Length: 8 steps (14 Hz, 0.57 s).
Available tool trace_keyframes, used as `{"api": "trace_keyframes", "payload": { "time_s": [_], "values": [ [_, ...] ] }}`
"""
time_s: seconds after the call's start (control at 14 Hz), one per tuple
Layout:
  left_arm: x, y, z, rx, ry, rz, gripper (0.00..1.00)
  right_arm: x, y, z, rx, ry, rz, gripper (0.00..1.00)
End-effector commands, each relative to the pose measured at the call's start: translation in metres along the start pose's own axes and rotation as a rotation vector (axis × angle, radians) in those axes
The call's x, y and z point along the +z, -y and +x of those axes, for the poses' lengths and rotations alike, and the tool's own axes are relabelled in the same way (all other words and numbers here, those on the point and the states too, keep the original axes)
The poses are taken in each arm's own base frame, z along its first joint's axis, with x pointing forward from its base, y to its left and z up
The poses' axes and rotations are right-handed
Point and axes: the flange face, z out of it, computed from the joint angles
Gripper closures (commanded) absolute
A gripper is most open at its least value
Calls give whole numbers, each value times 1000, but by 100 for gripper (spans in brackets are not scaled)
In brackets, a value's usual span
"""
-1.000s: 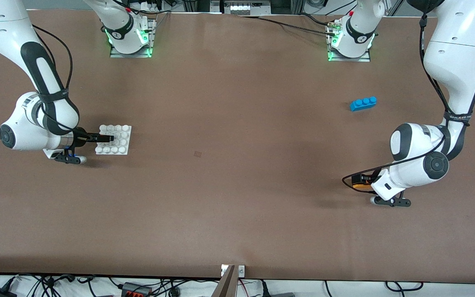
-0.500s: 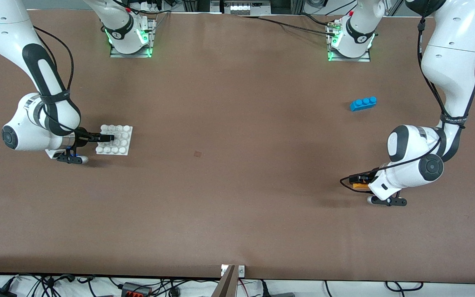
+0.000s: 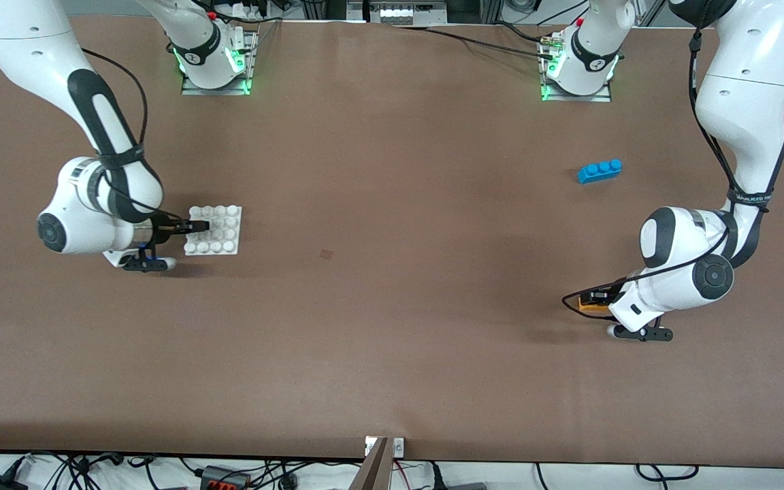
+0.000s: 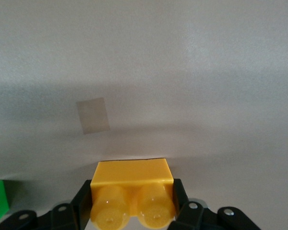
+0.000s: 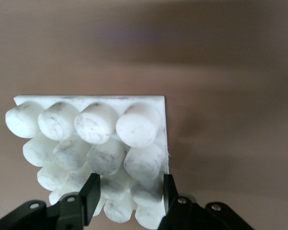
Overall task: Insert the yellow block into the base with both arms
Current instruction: 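Slide the white plate with the right gripper toward the table middle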
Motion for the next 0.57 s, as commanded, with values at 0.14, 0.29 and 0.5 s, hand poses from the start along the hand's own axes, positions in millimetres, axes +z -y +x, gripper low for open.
{"api": "trace_keyframes", "payload": {
  "time_s": [0.14,0.29,0.5],
  "values": [
    [-6,-1,4,1,-10,20,49,34,71,14,-80,11,-12,50],
    [-10,-4,5,13,-11,21,51,46,107,19,-60,5,27,50],
    [-28,-12,2,19,3,19,55,55,176,25,-59,-27,9,50]
  ]
}}
